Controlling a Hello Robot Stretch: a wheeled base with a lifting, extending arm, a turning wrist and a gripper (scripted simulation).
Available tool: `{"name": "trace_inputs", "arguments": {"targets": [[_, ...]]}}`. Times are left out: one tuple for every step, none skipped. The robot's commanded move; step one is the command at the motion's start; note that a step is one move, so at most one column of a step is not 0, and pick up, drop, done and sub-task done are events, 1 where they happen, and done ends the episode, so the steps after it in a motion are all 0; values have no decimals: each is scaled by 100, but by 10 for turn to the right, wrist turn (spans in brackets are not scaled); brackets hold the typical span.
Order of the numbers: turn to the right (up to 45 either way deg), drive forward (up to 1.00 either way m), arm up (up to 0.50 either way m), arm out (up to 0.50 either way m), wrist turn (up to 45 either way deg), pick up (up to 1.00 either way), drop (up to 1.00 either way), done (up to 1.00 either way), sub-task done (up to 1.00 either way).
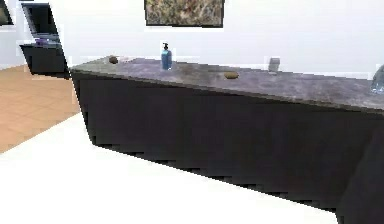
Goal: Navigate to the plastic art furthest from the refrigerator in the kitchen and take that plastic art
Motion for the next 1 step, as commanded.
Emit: {"name": "trace_inputs", "arguments": {"targets": [[450,0,0,0,0,0,0,0,0]]}}
